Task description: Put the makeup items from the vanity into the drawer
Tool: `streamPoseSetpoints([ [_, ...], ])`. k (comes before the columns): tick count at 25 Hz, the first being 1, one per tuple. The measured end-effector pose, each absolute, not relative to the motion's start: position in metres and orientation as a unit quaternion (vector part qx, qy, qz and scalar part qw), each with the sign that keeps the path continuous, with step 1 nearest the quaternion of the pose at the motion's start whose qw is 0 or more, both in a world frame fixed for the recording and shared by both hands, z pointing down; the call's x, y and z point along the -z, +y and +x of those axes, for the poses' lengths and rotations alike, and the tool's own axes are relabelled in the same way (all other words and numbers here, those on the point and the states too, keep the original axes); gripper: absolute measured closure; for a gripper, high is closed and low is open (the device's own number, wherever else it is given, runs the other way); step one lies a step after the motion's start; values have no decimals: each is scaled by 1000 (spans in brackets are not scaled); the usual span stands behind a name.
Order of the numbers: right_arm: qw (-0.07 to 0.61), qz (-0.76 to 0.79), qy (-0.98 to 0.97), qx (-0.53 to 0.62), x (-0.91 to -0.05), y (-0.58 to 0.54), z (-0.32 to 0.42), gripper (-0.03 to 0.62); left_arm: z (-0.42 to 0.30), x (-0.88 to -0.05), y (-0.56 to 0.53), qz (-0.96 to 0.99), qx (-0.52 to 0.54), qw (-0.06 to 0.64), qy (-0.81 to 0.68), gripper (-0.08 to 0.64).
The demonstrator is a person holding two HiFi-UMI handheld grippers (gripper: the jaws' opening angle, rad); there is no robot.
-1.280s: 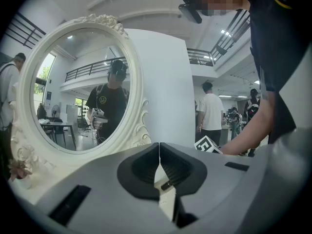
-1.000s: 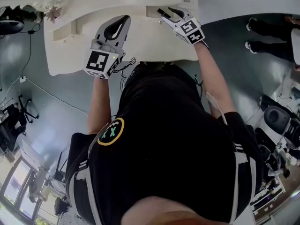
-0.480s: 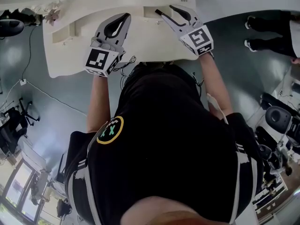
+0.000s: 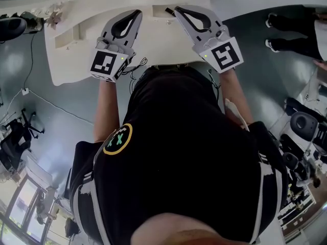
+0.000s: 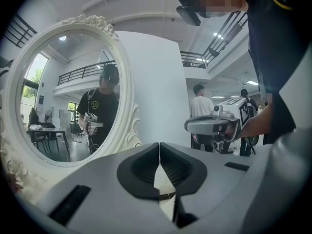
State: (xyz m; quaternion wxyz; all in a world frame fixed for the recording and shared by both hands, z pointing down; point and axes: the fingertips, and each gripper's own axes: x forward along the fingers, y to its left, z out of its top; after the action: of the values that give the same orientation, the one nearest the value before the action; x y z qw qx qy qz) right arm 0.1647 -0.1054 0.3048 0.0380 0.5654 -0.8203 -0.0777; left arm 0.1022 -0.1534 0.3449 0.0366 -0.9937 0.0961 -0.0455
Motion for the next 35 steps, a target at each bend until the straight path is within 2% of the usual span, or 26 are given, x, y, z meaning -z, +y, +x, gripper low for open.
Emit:
streamPoseSetpoints([
  [35,53,577,-811,77,-326,-98,167,572,96,-346,-143,-994,46,41,95,535],
])
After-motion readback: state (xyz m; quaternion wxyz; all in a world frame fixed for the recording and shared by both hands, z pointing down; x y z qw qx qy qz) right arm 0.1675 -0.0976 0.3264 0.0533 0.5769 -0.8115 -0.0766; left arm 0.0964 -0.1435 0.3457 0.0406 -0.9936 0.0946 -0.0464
